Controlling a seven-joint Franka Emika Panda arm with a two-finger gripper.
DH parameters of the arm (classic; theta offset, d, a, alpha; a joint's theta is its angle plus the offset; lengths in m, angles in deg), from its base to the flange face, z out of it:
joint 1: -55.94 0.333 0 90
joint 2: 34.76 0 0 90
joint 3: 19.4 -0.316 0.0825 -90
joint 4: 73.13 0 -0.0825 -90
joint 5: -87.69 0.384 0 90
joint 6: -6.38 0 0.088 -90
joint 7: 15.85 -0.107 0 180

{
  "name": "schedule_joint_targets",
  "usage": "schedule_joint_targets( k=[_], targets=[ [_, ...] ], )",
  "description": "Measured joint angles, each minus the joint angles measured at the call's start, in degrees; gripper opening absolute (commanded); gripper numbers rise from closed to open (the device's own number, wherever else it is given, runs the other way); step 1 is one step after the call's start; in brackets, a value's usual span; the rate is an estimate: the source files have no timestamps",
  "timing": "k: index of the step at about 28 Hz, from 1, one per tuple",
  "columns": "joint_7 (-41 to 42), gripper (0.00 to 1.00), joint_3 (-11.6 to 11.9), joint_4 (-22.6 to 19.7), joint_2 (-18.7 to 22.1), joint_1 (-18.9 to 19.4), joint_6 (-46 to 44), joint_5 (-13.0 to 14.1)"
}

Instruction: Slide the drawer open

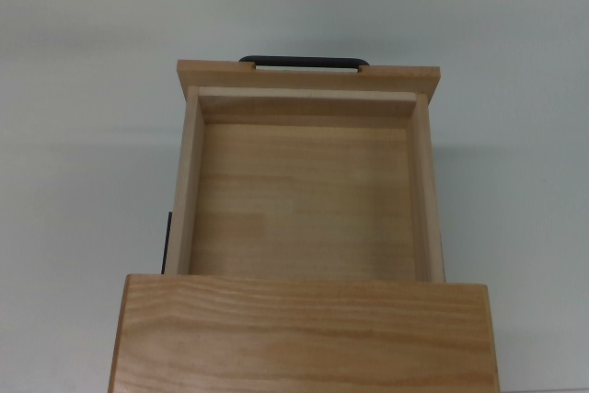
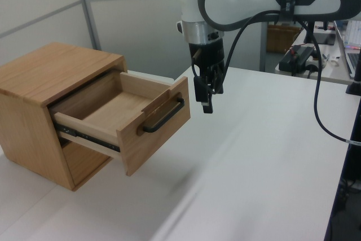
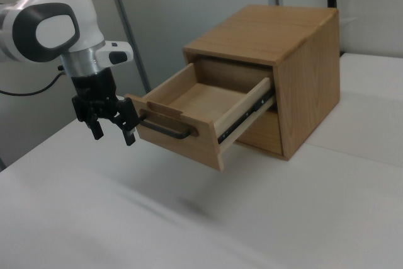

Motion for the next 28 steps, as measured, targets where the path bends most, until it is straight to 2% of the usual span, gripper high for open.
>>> schedule_joint_targets(
  k=[28],
  targets=[
    [-0.6,1.0,0.1,0.5,0.0,0.0,0.0,0.0]
  ],
)
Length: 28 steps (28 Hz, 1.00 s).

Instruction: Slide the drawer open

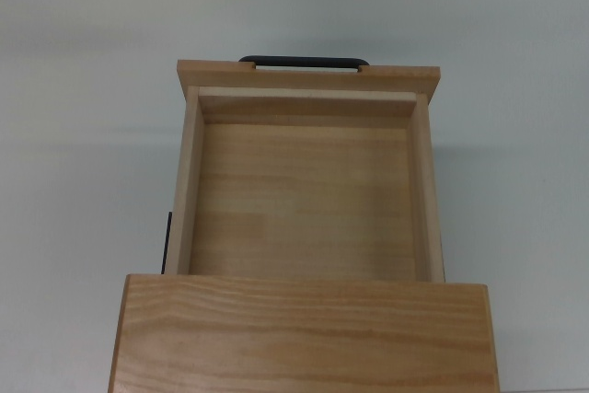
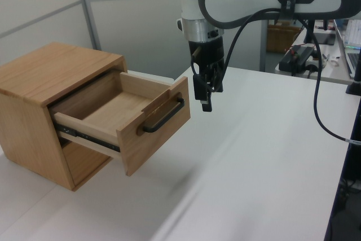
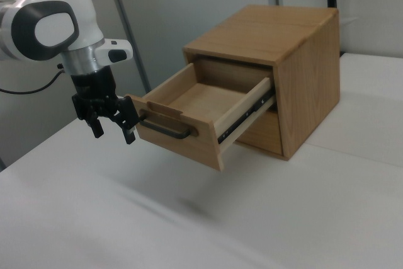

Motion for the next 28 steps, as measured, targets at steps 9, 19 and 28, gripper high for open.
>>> schedule_joint_targets(
  k=[9,19,28],
  targets=[
    [0.0,1.0,0.0,0.7,0.0,0.0,0.0,0.0],
    [0.0,1.0,0.0,1.6,0.0,0.0,0.0,0.0],
    [0.0,1.0,-0.1,1.6,-0.5,0.1,0.0,0.0]
  ],
)
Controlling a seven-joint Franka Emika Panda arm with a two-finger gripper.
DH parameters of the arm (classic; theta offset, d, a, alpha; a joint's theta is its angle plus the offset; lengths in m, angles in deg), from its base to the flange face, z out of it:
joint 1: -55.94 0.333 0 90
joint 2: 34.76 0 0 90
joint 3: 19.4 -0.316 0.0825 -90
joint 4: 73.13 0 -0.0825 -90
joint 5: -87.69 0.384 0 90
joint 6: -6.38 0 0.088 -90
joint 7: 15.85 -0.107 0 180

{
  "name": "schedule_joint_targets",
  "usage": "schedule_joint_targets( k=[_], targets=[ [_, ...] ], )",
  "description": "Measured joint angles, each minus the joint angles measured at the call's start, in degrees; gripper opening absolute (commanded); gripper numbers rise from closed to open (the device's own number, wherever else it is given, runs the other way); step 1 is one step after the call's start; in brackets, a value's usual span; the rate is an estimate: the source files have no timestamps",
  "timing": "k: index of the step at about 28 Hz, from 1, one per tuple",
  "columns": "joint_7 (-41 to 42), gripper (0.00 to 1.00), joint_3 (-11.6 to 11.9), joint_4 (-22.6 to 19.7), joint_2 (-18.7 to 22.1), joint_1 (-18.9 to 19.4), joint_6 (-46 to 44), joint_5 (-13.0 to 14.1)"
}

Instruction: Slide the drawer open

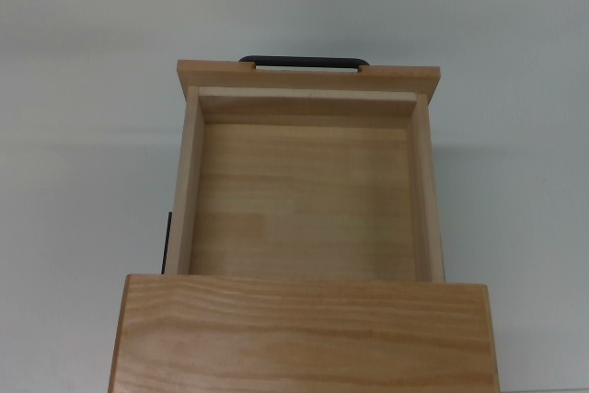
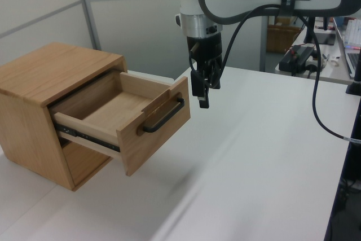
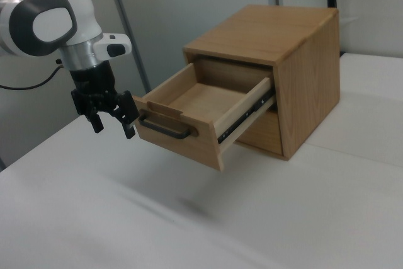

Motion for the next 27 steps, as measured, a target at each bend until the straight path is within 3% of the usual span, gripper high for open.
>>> schedule_joint_targets(
  k=[27],
  targets=[
    [-1.7,1.0,-2.4,0.1,-0.3,0.1,0.0,0.1]
  ],
)
